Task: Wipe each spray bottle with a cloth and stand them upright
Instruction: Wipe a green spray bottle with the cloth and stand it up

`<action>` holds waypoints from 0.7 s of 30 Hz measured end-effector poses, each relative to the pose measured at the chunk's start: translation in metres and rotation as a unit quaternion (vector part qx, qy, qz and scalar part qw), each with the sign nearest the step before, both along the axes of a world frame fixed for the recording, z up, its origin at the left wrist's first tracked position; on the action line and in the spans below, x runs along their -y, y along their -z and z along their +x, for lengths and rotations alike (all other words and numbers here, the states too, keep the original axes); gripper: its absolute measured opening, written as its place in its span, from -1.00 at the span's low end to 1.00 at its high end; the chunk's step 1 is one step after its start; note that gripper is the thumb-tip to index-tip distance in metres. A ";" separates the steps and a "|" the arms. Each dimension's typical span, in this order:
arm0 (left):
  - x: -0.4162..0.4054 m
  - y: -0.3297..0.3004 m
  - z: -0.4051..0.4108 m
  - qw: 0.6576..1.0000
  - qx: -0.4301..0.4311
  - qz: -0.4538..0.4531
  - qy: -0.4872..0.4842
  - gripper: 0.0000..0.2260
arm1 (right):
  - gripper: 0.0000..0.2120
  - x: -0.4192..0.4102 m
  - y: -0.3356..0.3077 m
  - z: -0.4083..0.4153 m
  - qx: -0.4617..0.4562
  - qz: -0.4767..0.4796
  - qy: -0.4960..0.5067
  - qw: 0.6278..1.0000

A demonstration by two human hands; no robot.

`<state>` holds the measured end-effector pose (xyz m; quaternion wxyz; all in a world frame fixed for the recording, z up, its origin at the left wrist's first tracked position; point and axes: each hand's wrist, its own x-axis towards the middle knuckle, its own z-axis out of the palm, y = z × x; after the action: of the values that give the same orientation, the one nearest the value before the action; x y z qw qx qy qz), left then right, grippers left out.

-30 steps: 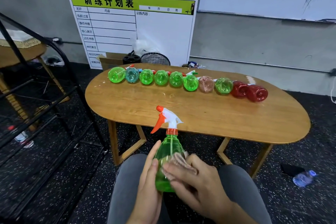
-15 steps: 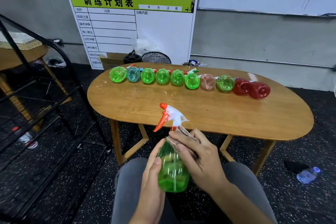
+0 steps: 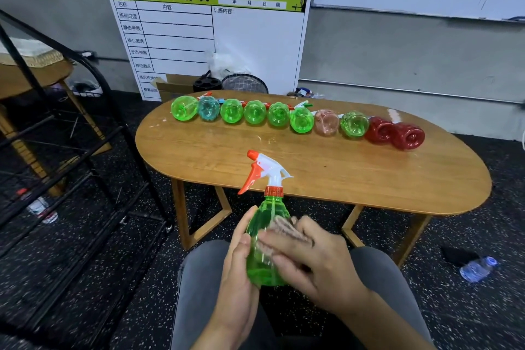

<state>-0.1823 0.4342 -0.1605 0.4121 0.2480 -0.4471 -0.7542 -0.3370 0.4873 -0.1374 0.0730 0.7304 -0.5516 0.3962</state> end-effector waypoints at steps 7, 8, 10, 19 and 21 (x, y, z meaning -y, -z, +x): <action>0.005 0.003 0.002 1.000 0.021 0.001 -0.012 -0.51 | -0.68 0.024 -0.007 0.008 0.189 0.012 0.058 0.980; 0.005 0.002 0.001 1.000 0.017 0.007 -0.012 -0.52 | -0.68 0.021 -0.005 0.011 0.187 0.007 0.054 0.981; 0.004 0.003 0.002 1.000 0.014 0.020 -0.009 -0.55 | -0.69 0.010 0.000 0.016 0.143 -0.001 0.040 0.989; 0.002 0.001 0.002 0.999 0.008 0.040 0.004 -0.54 | -0.70 -0.004 0.007 0.004 -0.035 -0.039 -0.033 0.998; 0.000 -0.001 0.001 0.999 0.010 0.026 0.019 -0.58 | -0.71 0.006 0.001 0.000 0.045 -0.022 0.008 0.999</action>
<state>-0.1815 0.4343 -0.1595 0.3869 0.2576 -0.4361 -0.7705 -0.3366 0.4809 -0.1383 0.0674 0.7053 -0.5514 0.4403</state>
